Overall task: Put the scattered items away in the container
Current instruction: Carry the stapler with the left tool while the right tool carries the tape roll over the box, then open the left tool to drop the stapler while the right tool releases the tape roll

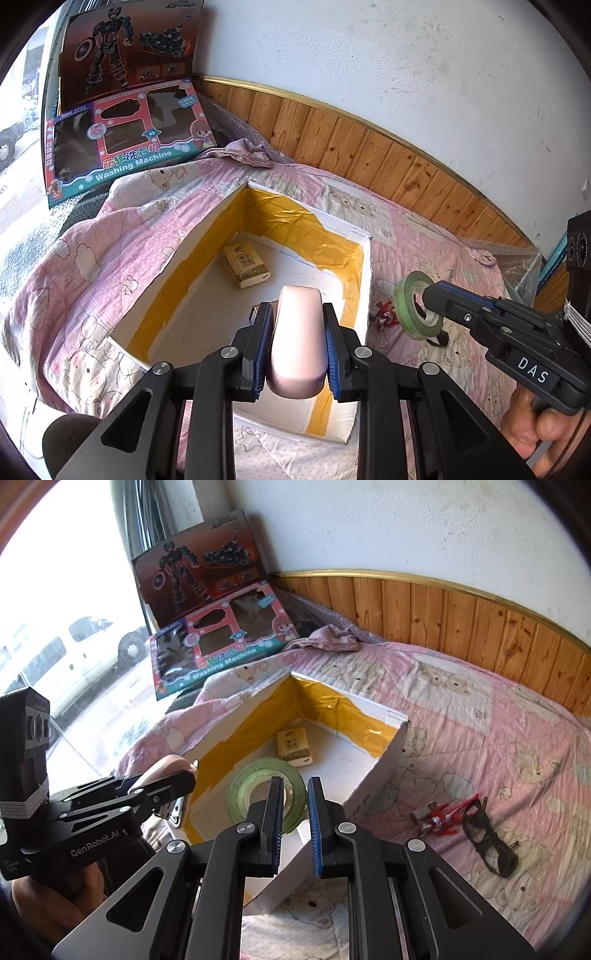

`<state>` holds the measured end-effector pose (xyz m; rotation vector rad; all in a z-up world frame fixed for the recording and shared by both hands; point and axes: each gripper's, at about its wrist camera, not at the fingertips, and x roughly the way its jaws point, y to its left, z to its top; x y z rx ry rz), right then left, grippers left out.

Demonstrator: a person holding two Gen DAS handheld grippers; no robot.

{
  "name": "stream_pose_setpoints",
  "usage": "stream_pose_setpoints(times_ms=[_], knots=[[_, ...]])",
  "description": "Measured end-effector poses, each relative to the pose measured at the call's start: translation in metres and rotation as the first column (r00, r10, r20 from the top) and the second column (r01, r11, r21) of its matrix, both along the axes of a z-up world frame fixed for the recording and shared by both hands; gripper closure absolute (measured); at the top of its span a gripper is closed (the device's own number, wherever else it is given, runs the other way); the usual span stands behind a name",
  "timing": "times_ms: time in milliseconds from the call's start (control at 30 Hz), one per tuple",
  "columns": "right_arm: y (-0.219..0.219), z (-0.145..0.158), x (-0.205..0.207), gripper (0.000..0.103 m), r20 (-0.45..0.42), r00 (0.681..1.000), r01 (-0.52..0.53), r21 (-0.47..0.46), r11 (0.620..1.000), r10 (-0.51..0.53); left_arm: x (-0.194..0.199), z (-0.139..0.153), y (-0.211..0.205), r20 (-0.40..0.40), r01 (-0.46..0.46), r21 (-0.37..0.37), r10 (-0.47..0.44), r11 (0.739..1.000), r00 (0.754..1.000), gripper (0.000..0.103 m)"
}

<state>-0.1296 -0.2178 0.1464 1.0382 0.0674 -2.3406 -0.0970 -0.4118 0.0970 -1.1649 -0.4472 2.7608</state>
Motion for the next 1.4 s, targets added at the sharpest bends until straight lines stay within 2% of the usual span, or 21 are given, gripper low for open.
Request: stream_pose_setpoints(times_ms=[367, 567, 767, 833, 867, 900, 933, 1000, 1167, 1300, 1400], knots=[[-0.027, -0.018, -0.057, 0.090, 0.021, 1.000, -0.015, 0.068, 0.998, 0.014, -0.039, -0.018, -0.034, 0.049, -0.057, 0.007, 0.056, 0.998, 0.997, 0.076], [-0.037, -0.043, -0.089, 0.090, 0.076, 0.997, -0.013, 0.109, 0.994, 0.005, -0.068, -0.035, -0.037, 0.121, -0.049, -0.012, 0.051, 0.999, 0.991, 0.076], [-0.043, -0.068, -0.118, 0.089, 0.116, 0.993, 0.008, 0.148, 0.989, -0.026, -0.090, -0.060, -0.039, 0.215, -0.059, -0.007, 0.059, 0.998, 0.975, 0.076], [-0.045, -0.076, -0.127, 0.085, 0.140, 0.990, 0.001, 0.156, 0.988, -0.024, -0.097, -0.070, -0.041, 0.252, -0.081, -0.030, 0.086, 0.996, 0.964, 0.076], [-0.046, -0.079, -0.130, 0.080, 0.155, 0.988, -0.001, 0.157, 0.988, -0.024, -0.099, -0.073, -0.043, 0.265, -0.095, -0.040, 0.102, 0.995, 0.959, 0.075], [-0.044, -0.080, -0.132, 0.066, 0.156, 0.987, 0.011, 0.155, 0.988, -0.035, -0.100, -0.075, -0.045, 0.273, -0.106, -0.046, 0.114, 0.993, 0.955, 0.072], [-0.041, -0.078, -0.131, 0.063, 0.152, 0.987, 0.021, 0.141, 0.990, -0.042, -0.099, -0.076, -0.048, 0.275, -0.108, -0.038, 0.114, 0.993, 0.955, 0.069], [-0.034, -0.072, -0.126, 0.063, 0.150, 0.988, 0.018, 0.088, 0.996, -0.031, -0.095, -0.071, -0.049, 0.258, -0.100, -0.035, 0.106, 0.994, 0.960, 0.064], [-0.005, -0.041, -0.093, 0.065, 0.098, 0.995, -0.001, -0.072, 0.997, 0.008, -0.077, -0.044, -0.043, 0.189, -0.081, -0.018, 0.083, 0.997, 0.979, 0.064], [0.019, -0.024, -0.055, 0.065, 0.066, 0.996, -0.051, -0.180, 0.982, 0.064, -0.053, -0.014, -0.022, 0.090, -0.050, -0.064, 0.056, 0.997, 0.994, 0.064], [0.039, -0.023, -0.024, 0.065, 0.058, 0.996, -0.060, -0.214, 0.975, 0.074, -0.030, 0.002, -0.001, 0.020, -0.014, -0.081, 0.015, 0.997, 1.000, 0.064]])
